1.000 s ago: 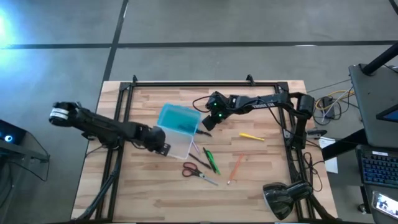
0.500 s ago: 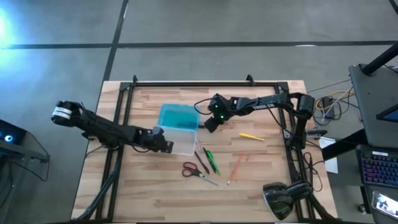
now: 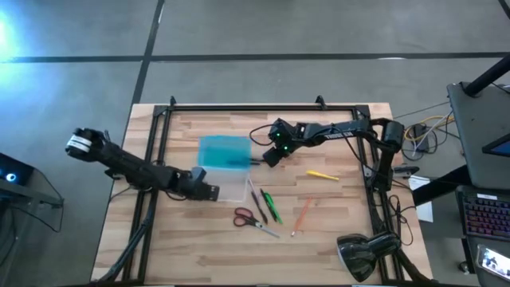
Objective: Pick & place school supplies into a supply box
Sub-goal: Prepare the blue supply box, then put the black pen into the blue supply box
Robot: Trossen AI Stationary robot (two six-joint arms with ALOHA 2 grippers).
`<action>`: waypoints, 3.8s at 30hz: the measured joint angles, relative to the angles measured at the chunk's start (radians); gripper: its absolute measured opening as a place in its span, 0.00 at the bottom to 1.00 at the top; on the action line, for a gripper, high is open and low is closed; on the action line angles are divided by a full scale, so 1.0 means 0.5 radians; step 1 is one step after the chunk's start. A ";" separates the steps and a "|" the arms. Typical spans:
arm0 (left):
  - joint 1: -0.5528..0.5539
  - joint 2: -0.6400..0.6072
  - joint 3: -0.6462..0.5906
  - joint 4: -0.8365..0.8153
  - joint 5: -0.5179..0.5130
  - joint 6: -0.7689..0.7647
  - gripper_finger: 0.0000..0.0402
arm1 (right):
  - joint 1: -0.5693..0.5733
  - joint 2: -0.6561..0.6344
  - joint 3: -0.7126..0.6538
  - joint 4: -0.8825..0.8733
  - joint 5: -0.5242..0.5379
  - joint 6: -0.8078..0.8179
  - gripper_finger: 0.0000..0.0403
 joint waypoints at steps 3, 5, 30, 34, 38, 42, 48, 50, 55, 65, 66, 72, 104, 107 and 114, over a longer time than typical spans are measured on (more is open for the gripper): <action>-0.128 0.005 -0.001 -0.058 -0.057 -0.220 0.19 | -0.001 0.000 0.000 0.003 0.023 -0.006 0.10; -0.191 0.026 -0.001 -0.061 -0.083 -0.319 0.19 | -0.004 0.000 0.001 0.004 0.027 -0.012 0.10; -0.123 0.199 -0.004 0.087 0.018 -0.542 0.19 | -0.112 0.002 0.001 -0.040 0.081 -0.100 0.10; 0.016 0.201 0.001 0.126 -0.034 -0.363 0.19 | -0.112 0.002 0.001 -0.040 0.080 -0.100 0.10; 0.035 0.167 0.094 0.116 -0.315 -0.117 0.19 | -0.112 0.003 0.001 -0.040 0.076 -0.100 0.10; -0.002 0.183 0.098 -0.043 -0.279 -0.073 0.19 | -0.112 0.003 0.001 -0.041 0.075 -0.100 0.10; -0.142 0.224 0.024 -0.083 -0.193 -0.331 0.19 | -0.112 0.003 0.001 -0.041 0.075 -0.103 0.10; -0.183 0.245 0.006 -0.072 -0.216 -0.468 0.19 | -0.112 0.003 0.001 -0.042 0.076 -0.104 0.10; -0.222 0.296 0.003 -0.073 -0.247 -0.716 0.19 | -0.112 0.003 0.001 -0.042 0.086 -0.106 0.10; -0.213 0.289 -0.011 0.169 -0.240 -0.756 0.19 | -0.057 0.004 0.123 0.088 -0.031 -0.602 0.10; -0.215 0.285 -0.010 0.205 -0.209 -0.736 0.19 | -0.054 0.004 0.147 0.087 -0.032 -0.646 0.10; -0.215 0.194 0.036 0.187 -0.195 -0.590 0.19 | -0.056 0.014 0.258 0.057 -0.031 -0.856 0.25; -0.183 0.076 0.039 0.152 -0.372 -0.572 0.19 | 0.006 0.465 0.738 -0.248 0.283 -1.576 0.55; -0.183 0.076 0.039 0.155 -0.374 -0.556 0.19 | 0.004 0.552 0.762 -0.277 0.277 -1.678 0.55; -0.182 0.074 0.034 0.158 -0.378 -0.551 0.19 | 0.038 0.634 0.864 -0.325 0.267 -1.671 0.55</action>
